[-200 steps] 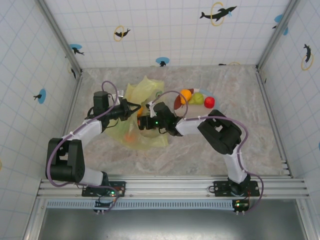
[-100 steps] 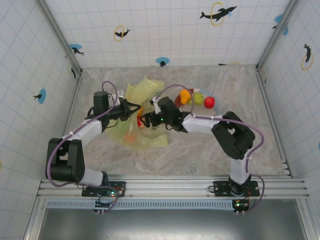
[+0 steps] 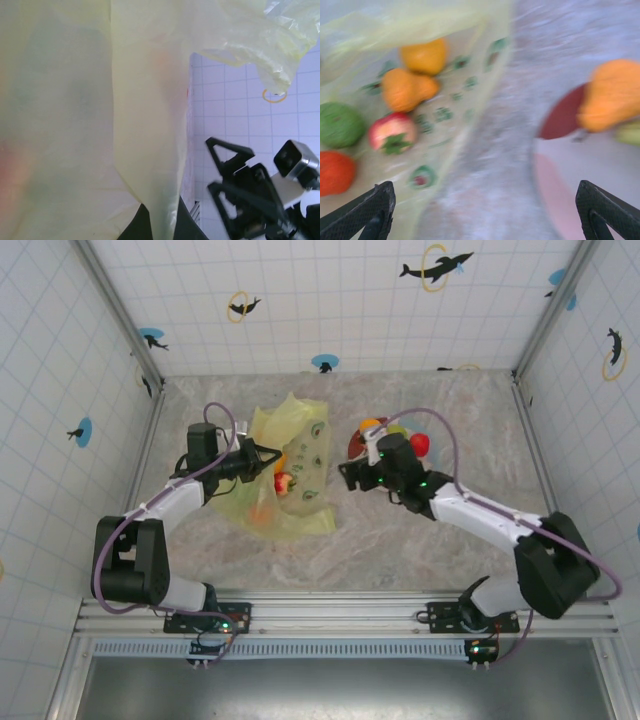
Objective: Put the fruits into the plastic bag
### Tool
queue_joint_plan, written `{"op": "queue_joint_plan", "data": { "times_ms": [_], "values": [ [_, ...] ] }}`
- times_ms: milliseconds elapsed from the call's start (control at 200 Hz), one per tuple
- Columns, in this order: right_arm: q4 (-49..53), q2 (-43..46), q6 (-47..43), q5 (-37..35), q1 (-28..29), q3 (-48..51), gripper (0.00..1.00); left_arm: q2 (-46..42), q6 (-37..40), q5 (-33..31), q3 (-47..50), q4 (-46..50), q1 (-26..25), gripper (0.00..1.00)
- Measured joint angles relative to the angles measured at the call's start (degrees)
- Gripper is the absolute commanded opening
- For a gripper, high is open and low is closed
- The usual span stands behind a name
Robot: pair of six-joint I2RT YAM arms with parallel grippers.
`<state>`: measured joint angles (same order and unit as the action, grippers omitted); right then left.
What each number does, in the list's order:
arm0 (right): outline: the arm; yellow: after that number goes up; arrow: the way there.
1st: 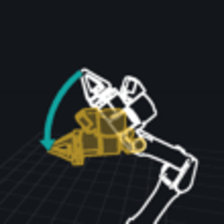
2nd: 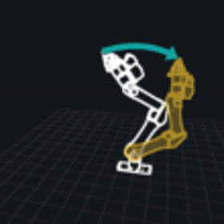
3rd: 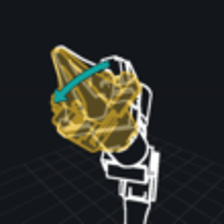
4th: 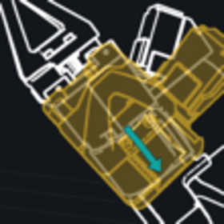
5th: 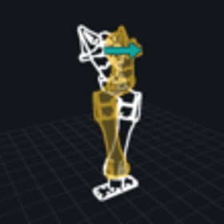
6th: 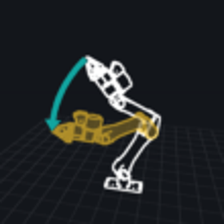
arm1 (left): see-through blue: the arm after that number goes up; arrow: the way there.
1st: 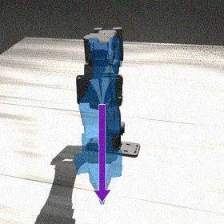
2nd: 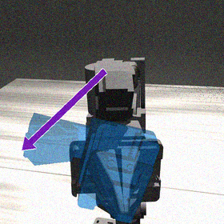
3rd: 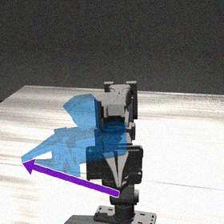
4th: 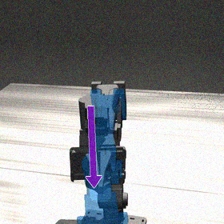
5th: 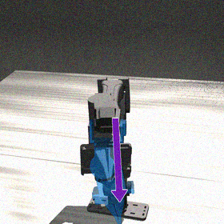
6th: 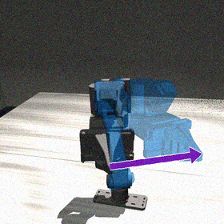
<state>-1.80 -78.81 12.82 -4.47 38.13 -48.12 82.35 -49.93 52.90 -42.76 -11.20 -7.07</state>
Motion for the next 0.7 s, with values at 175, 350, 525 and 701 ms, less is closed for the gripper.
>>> {"op": "queue_joint_plan", "data": {
  "times_ms": [175,350,525,701],
  "values": [
    [5.53,1.55,-2.38,-10.05,-9.33,0.09,0.96,0.00,0.00,-0.02,0.00,0.00,0.00,0.00],
    [9.40,-4.28,-1.95,-14.62,-16.96,-1.20,0.92,0.00,0.00,-0.02,0.00,0.02,0.00,0.00],
    [11.41,-13.03,-0.87,-14.71,-19.12,-5.60,0.88,0.04,0.00,-0.02,0.00,0.13,0.00,0.00],
    [12.11,-19.52,-0.07,-13.11,-20.17,-11.80,0.83,0.04,0.02,-0.02,0.00,0.42,0.00,0.00]
  ]
}}
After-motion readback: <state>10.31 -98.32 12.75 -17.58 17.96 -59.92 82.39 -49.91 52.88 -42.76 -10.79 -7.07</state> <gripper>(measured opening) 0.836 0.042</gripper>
